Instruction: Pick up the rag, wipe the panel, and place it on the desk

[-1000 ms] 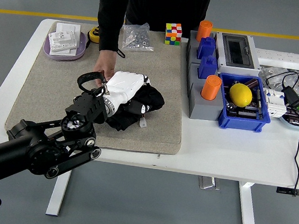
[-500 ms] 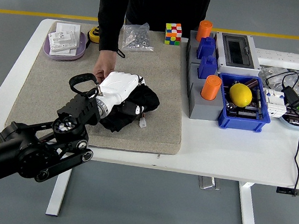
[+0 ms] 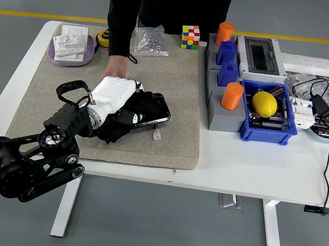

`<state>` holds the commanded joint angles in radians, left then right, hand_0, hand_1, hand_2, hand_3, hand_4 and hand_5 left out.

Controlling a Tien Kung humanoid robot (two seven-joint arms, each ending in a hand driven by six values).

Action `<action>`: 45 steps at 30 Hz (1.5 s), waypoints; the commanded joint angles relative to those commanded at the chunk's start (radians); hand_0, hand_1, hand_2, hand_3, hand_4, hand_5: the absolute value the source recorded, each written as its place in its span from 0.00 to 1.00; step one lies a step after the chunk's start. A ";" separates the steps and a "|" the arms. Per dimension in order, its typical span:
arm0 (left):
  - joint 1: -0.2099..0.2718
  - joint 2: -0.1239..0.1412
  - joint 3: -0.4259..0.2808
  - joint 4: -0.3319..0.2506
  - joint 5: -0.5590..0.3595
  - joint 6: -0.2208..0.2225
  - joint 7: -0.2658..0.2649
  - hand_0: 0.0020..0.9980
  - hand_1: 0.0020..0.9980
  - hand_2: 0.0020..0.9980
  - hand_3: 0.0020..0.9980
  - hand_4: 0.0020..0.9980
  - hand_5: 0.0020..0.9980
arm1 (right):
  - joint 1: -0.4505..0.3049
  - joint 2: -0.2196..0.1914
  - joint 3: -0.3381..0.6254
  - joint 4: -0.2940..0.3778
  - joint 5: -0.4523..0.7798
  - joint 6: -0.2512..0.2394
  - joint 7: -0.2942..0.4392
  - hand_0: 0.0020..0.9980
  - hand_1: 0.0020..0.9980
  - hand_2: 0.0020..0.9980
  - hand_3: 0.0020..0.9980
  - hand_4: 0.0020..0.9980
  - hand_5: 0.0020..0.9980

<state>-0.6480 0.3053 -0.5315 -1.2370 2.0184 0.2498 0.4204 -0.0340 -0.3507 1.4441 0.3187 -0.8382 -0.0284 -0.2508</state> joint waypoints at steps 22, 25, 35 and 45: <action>0.114 0.095 -0.087 -0.048 0.041 0.002 -0.004 0.22 0.08 0.40 0.27 0.00 0.00 | -0.008 0.001 0.020 -0.003 -0.007 0.002 -0.001 0.69 0.46 0.64 0.62 1.00 0.70; 0.135 0.115 -0.110 -0.059 0.048 0.002 -0.005 0.22 0.08 0.40 0.27 0.00 0.00 | -0.009 0.000 0.021 -0.003 -0.007 0.002 -0.001 0.69 0.46 0.64 0.62 1.00 0.70; 0.193 0.163 -0.171 -0.077 0.066 0.007 -0.005 0.22 0.08 0.40 0.27 0.00 0.00 | -0.011 0.000 0.030 -0.004 -0.009 0.003 -0.002 0.69 0.46 0.64 0.62 1.00 0.70; 0.205 0.177 -0.197 -0.096 0.078 0.015 -0.006 0.22 0.07 0.40 0.26 0.00 0.00 | -0.010 0.000 0.027 -0.003 -0.009 0.003 -0.002 0.69 0.46 0.64 0.62 1.00 0.70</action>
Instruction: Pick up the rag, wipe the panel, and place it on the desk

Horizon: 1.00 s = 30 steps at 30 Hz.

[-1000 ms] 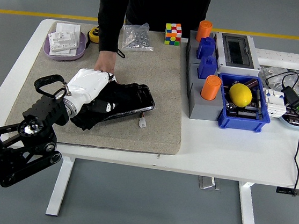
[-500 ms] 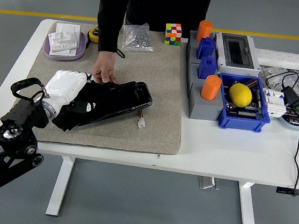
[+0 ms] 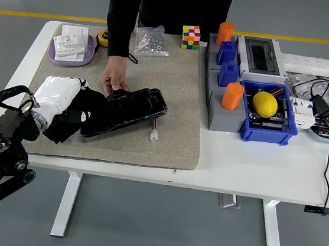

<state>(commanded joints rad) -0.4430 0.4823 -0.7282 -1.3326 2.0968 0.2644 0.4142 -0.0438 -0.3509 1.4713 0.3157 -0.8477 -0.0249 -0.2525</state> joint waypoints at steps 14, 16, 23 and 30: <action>-0.051 -0.042 0.065 0.023 -0.027 0.000 0.001 0.22 0.07 0.40 0.26 0.00 0.00 | 0.006 -0.002 -0.005 0.001 0.001 0.000 0.001 0.69 0.46 0.64 0.62 1.00 0.70; -0.067 -0.058 0.082 0.029 -0.033 -0.001 0.002 0.22 0.07 0.40 0.26 0.00 0.00 | 0.007 -0.003 -0.008 0.003 0.001 0.000 0.001 0.69 0.46 0.64 0.62 1.00 0.70; -0.118 -0.109 0.139 0.054 -0.053 -0.007 0.006 0.22 0.07 0.40 0.27 0.00 0.00 | 0.012 -0.006 -0.011 0.003 0.003 0.001 0.000 0.69 0.46 0.64 0.62 1.00 0.70; -0.170 -0.163 0.181 0.083 -0.077 -0.010 0.010 0.22 0.07 0.40 0.27 0.00 0.00 | 0.016 -0.006 -0.016 0.002 0.000 0.006 -0.001 0.69 0.46 0.64 0.62 1.00 0.70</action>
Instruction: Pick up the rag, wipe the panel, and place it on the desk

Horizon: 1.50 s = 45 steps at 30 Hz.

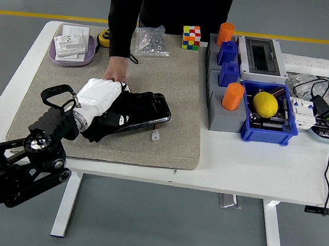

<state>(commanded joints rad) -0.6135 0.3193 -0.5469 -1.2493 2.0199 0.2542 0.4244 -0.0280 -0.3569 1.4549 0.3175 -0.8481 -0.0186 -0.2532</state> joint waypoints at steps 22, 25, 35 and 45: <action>-0.099 -0.129 0.039 0.135 -0.038 -0.003 0.005 0.22 0.08 0.40 0.27 0.00 0.00 | 0.005 -0.005 -0.022 0.003 -0.002 0.001 -0.002 0.69 0.46 0.64 0.62 1.00 0.70; -0.107 -0.142 0.048 0.140 -0.043 -0.003 0.005 0.22 0.08 0.40 0.27 0.00 0.00 | 0.006 -0.005 -0.025 0.003 -0.001 0.000 -0.001 0.69 0.46 0.64 0.62 1.00 0.71; -0.117 -0.176 0.065 0.143 -0.046 -0.003 0.006 0.23 0.08 0.40 0.27 0.00 0.00 | 0.008 -0.005 -0.033 0.005 0.002 -0.004 0.000 0.69 0.46 0.64 0.62 1.00 0.70; -0.116 -0.172 0.064 0.144 -0.038 -0.003 0.007 0.23 0.08 0.40 0.27 0.00 0.00 | 0.006 -0.006 -0.035 0.004 0.007 -0.005 0.000 0.69 0.46 0.64 0.62 1.00 0.70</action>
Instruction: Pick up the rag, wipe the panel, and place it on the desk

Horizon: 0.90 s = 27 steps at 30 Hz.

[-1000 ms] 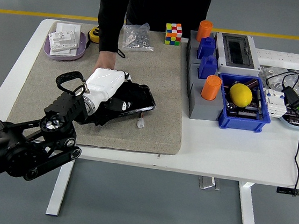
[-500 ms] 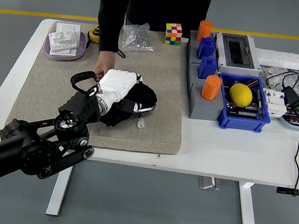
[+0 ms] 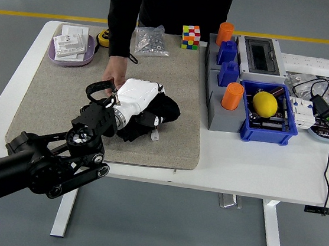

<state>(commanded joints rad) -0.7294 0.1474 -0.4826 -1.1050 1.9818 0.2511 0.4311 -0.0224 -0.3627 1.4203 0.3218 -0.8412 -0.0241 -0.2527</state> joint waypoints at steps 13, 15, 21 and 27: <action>0.037 0.071 -0.018 -0.047 0.027 0.000 -0.003 0.23 0.08 0.40 0.27 0.00 0.00 | -0.010 -0.001 0.019 -0.002 -0.002 -0.001 0.003 0.69 0.46 0.64 0.62 1.00 0.71; 0.044 0.083 -0.025 -0.061 0.035 0.000 -0.002 0.23 0.08 0.40 0.27 0.00 0.00 | -0.010 -0.001 0.020 -0.002 -0.002 -0.002 0.003 0.69 0.46 0.64 0.62 1.00 0.71; 0.062 0.121 -0.035 -0.103 0.051 -0.002 -0.001 0.23 0.08 0.40 0.27 0.00 0.00 | -0.011 -0.003 0.023 -0.001 -0.002 -0.004 0.003 0.69 0.46 0.65 0.62 1.00 0.70; 0.089 0.160 -0.055 -0.137 0.065 -0.004 0.001 0.23 0.08 0.40 0.27 0.00 0.00 | -0.013 -0.003 0.028 0.000 -0.003 -0.005 0.003 0.69 0.46 0.64 0.62 1.00 0.70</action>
<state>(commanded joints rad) -0.6402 0.3077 -0.5375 -1.2417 2.0473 0.2472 0.4322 -0.0349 -0.3659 1.4480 0.3217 -0.8446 -0.0293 -0.2493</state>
